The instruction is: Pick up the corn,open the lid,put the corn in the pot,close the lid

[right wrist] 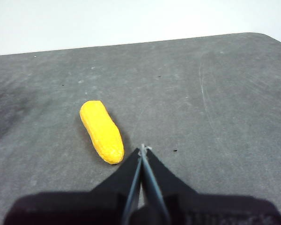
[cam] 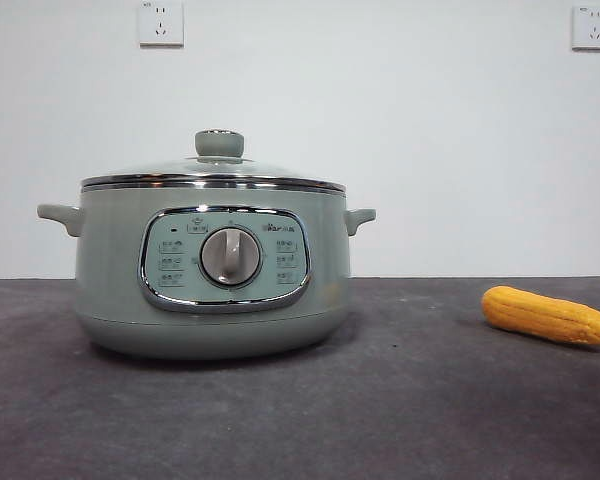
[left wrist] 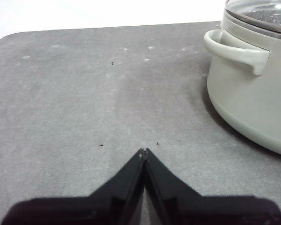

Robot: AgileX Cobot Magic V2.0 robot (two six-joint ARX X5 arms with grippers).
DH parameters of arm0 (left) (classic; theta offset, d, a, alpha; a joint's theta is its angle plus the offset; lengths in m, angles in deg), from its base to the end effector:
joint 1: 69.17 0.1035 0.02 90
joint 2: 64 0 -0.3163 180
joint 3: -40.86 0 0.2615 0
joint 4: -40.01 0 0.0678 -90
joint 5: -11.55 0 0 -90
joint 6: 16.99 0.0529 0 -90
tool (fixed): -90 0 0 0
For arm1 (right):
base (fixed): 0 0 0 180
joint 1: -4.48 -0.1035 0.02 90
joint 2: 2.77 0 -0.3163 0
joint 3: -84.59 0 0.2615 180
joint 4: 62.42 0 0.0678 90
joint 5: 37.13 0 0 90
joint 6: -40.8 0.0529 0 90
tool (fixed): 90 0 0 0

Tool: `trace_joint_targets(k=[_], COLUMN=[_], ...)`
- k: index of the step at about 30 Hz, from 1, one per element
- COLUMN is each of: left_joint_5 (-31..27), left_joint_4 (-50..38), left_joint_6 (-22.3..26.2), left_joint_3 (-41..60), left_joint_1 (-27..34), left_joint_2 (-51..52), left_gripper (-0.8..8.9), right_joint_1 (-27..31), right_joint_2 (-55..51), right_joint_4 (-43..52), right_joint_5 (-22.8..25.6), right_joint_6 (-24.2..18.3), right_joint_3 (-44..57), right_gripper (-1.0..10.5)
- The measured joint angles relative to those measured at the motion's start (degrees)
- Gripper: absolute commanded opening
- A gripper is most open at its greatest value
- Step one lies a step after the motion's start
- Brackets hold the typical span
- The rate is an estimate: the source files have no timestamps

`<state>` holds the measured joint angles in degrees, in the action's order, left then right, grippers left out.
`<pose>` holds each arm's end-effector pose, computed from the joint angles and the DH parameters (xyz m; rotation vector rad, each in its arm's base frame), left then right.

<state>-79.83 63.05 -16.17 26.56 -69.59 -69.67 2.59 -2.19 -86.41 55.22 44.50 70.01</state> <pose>0.0807 0.0007 0.1440 0.0182 0.2516 0.0149 0.0763 0.0003 0.1490 0.0580 0.1739 -0.0136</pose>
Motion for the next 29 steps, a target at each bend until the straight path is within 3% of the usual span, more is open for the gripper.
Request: trace_joint_targets(k=[21,29], left_joint_5=[0.04,0.04], left_joint_4=[0.00,-0.66], left_joint_6=[-0.44,-0.79], left_joint_3=[0.00,-0.11], left_joint_1=[0.00,0.00], left_joint_2=[0.00,-0.09], left_gripper=[-0.01,-0.05], right_joint_1=[0.00,0.00], right_joint_2=[0.00,0.00], right_joint_4=[0.02,-0.13], right_joint_5=[-0.02,-0.02], right_joint_6=[0.61,7.91], right_joint_3=[0.00,-0.44], right_gripper=[0.0,-0.1])
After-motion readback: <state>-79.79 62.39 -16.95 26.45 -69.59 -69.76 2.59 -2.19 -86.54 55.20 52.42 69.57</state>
